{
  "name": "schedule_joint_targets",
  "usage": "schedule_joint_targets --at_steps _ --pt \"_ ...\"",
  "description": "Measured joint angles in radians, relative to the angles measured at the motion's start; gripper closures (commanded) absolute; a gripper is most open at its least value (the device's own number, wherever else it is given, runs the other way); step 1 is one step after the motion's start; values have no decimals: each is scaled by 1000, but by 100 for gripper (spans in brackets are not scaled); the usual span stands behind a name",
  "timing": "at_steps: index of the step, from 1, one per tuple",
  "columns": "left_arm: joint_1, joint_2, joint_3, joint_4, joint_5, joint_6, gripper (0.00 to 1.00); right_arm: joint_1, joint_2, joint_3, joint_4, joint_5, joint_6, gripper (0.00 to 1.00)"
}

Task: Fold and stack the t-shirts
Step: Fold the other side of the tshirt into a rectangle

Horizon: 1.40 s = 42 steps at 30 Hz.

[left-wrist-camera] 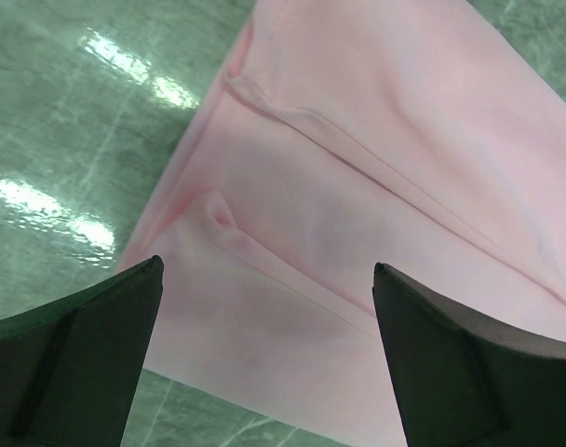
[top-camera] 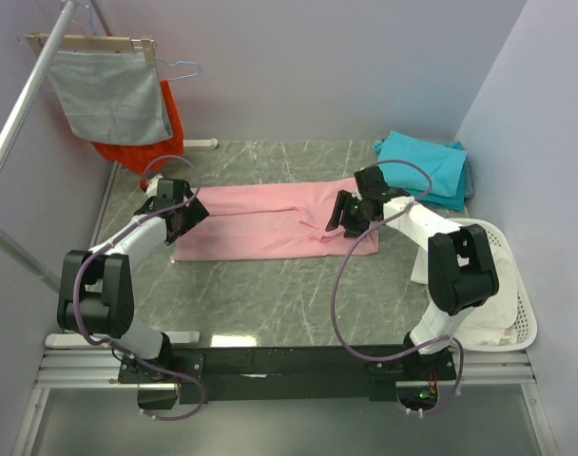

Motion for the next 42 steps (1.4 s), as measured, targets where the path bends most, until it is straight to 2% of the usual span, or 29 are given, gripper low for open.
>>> schedule_joint_targets --at_steps 21,24,29,32,33,34,42 --pt "-6 57 0 3 48 40 1 72 77 5 62 -40 69 37" --pt "-6 58 0 4 50 42 1 80 78 5 64 -40 72 40" --pt "-6 58 0 3 50 43 1 87 95 19 61 -29 69 55" --pt "-6 59 0 3 49 43 1 87 129 61 57 -18 60 69" --pt "-6 60 0 3 49 44 1 87 140 75 57 -16 58 78" --pt "-6 62 0 3 49 44 1 87 146 86 55 -15 58 81" --pt "-6 104 0 2 50 44 1 87 195 223 28 -18 27 91"
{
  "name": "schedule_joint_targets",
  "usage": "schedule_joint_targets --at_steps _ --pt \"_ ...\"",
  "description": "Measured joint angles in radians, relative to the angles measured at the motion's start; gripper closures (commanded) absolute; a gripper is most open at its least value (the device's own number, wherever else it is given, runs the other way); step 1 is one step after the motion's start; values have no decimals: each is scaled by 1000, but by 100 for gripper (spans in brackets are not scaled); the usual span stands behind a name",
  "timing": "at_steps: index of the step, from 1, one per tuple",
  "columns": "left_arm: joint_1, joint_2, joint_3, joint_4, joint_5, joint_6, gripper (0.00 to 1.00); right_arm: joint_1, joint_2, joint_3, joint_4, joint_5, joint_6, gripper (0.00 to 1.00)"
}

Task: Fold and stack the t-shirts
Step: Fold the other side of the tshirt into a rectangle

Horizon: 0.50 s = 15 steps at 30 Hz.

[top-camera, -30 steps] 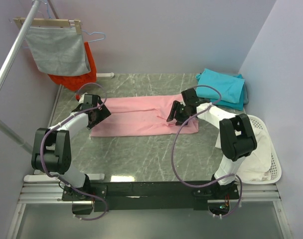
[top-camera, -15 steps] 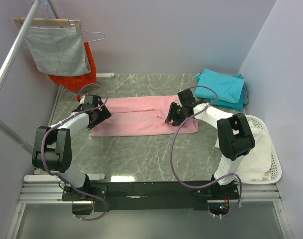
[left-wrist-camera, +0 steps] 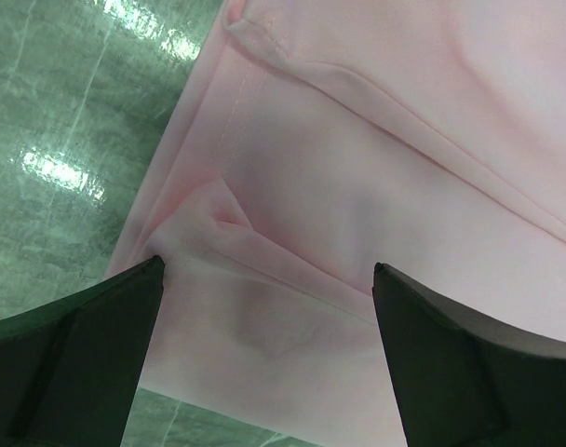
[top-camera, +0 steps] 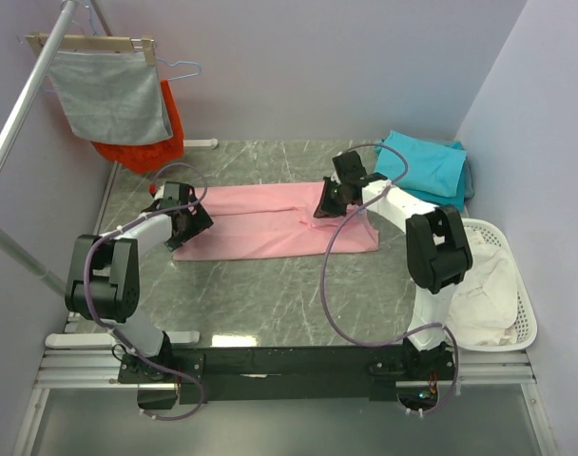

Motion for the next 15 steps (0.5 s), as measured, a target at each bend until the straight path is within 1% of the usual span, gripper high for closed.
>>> schedule_joint_targets --at_steps 2,3,5,6,9,11,12,14,15 --pt "0 5 0 0 -1 0 1 0 34 41 -3 -4 -8 91" --pt "0 5 0 0 -1 0 1 0 50 57 -8 -5 -11 87" --pt "0 6 2 0 -1 0 1 0 93 101 -31 -10 -19 75" --pt "0 8 4 0 -1 1 1 0 114 126 -44 -11 -25 64" --pt "0 12 7 0 -1 2 0 2 170 195 -90 -3 -47 53" --pt "0 14 9 0 -1 3 1 5 192 235 -114 14 -63 49" --pt "0 15 10 0 -1 3 0 7 195 246 -126 31 -71 42" --pt "0 16 11 0 -1 3 1 10 191 259 -138 71 -85 38" --pt "0 16 11 0 -1 3 1 11 183 259 -139 98 -93 37"
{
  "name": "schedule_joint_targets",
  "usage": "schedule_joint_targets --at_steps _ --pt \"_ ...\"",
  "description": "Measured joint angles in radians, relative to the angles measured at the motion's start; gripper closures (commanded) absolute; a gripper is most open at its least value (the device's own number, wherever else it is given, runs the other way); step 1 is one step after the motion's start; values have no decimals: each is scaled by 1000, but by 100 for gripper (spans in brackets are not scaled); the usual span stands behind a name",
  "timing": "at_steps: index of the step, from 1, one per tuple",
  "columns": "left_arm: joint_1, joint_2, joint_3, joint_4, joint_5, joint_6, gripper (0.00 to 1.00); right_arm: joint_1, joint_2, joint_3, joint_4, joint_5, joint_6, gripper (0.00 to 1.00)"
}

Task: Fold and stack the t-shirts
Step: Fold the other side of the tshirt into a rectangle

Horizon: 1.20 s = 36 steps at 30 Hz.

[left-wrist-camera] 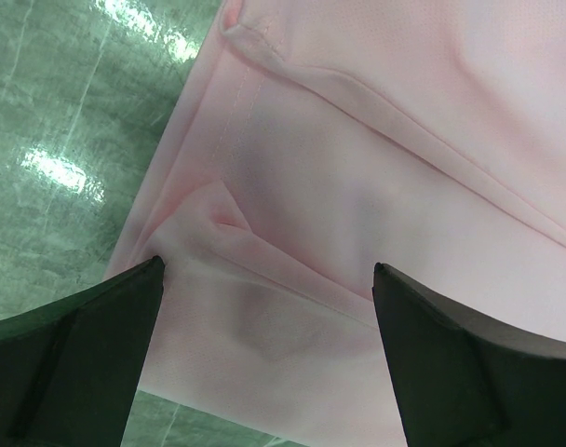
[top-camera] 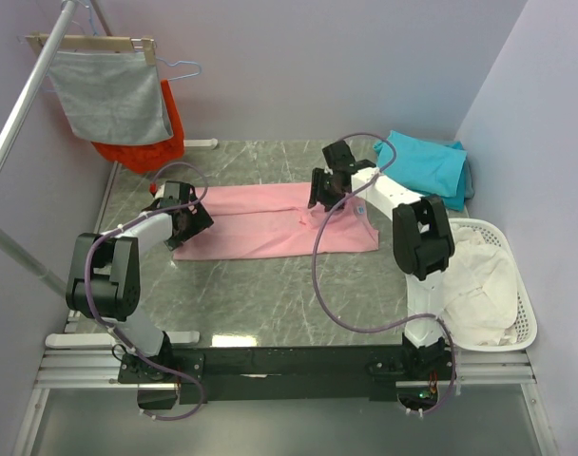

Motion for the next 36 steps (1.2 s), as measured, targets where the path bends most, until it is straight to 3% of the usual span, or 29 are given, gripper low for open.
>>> schedule_joint_targets --at_steps 8,13,20,26,36 --pt "0 0 0 0 1 1 1 0 -181 -53 -17 183 -42 36" --pt "0 0 0 0 12 15 1 0 -277 -179 8 160 -43 38" --pt "0 -6 0 3 42 27 1 3 -285 -383 27 97 -16 39" --pt "-1 -21 0 5 72 39 1 6 -266 -361 45 81 -6 40" --pt "-5 -66 0 -14 73 42 1 7 -76 -177 40 78 -25 40"
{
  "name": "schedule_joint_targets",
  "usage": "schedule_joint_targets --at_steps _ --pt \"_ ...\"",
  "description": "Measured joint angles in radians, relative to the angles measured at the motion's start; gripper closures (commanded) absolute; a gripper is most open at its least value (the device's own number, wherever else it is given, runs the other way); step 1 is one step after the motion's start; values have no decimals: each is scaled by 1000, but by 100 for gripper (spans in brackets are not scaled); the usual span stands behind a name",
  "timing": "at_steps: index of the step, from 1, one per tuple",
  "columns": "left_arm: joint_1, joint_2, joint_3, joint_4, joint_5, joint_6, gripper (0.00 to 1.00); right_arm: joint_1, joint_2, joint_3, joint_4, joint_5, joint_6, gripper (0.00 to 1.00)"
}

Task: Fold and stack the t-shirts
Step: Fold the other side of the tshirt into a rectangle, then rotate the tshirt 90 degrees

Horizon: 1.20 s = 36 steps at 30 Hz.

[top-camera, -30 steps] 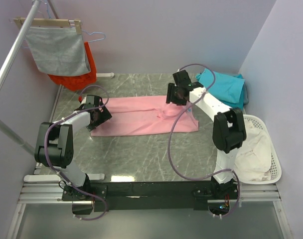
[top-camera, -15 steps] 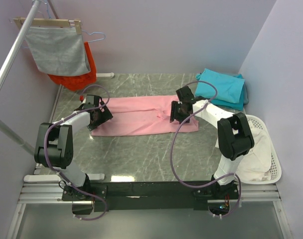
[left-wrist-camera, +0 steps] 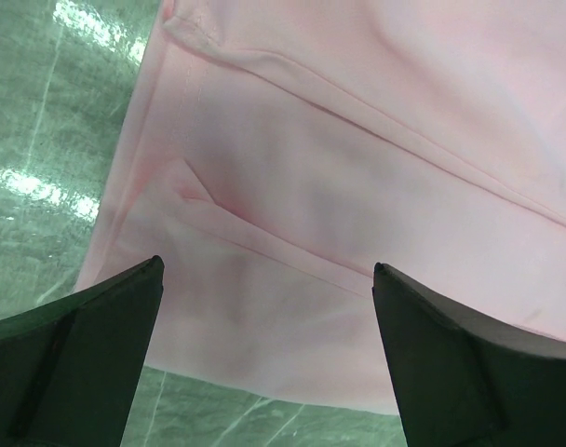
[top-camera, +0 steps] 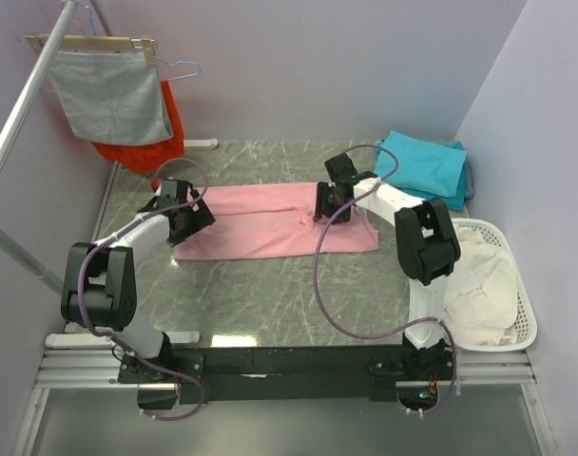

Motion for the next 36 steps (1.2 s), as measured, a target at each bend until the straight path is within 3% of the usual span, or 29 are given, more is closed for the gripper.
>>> schedule_joint_targets --at_steps 9,13,20,26,36 --pt "-1 -31 0 -8 6 4 0 0 143 212 -34 -6 -25 41" --pt "-11 -27 8 -7 21 10 1 0 174 227 -32 -3 -33 39" --pt "-42 38 146 0 65 60 0 -8 -24 27 21 41 -46 37" --pt "-43 155 287 42 127 88 1 -45 -204 -40 50 74 -55 36" --pt "-50 351 406 40 198 114 1 -80 -194 -153 55 53 -49 36"
